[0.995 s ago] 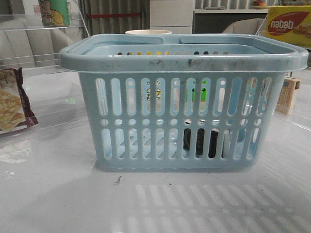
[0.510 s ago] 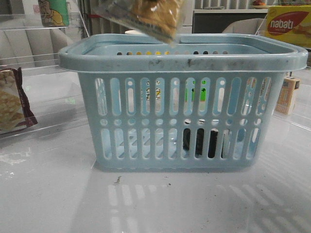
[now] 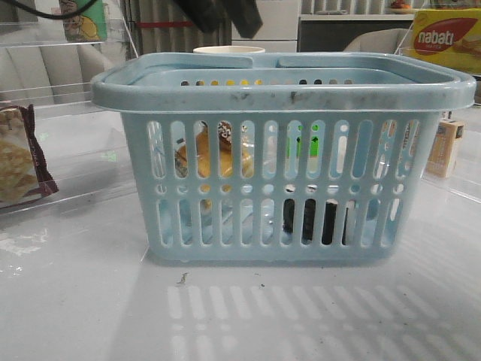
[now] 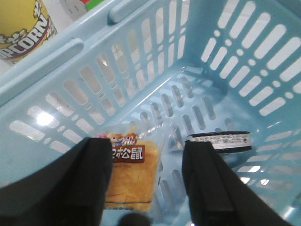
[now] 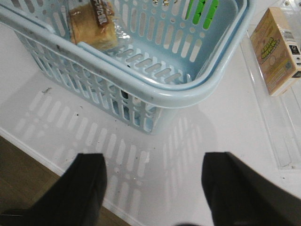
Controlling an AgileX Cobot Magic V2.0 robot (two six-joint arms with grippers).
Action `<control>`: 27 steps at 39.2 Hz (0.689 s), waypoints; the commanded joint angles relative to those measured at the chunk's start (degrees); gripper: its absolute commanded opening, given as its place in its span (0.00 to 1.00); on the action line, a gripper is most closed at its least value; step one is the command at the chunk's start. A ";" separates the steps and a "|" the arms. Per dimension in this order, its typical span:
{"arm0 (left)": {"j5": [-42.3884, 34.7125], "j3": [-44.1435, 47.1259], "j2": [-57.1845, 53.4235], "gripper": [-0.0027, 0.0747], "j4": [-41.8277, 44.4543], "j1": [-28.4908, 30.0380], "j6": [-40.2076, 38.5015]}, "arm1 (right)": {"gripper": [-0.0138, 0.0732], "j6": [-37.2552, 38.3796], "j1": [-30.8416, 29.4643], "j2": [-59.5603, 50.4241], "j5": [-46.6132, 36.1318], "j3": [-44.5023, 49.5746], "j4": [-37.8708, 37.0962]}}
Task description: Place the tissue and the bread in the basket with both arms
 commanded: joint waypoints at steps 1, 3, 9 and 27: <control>-2.47 -0.04 -7.11 0.58 -3.61 -0.24 -0.58 | 0.77 -0.24 0.04 -0.15 -3.68 -1.61 -0.68; -2.80 2.20 -9.46 0.58 -4.20 -0.24 -0.58 | 0.77 -0.24 0.04 -0.15 -3.68 -1.61 -0.68; -4.74 11.46 -18.05 0.58 -4.19 -0.24 -0.58 | 0.77 -0.24 0.04 -0.15 -3.68 -1.61 -0.68; -7.38 40.23 -49.91 0.58 -2.32 -0.24 -2.63 | 0.77 -0.24 0.04 -0.15 -3.68 -1.61 -0.68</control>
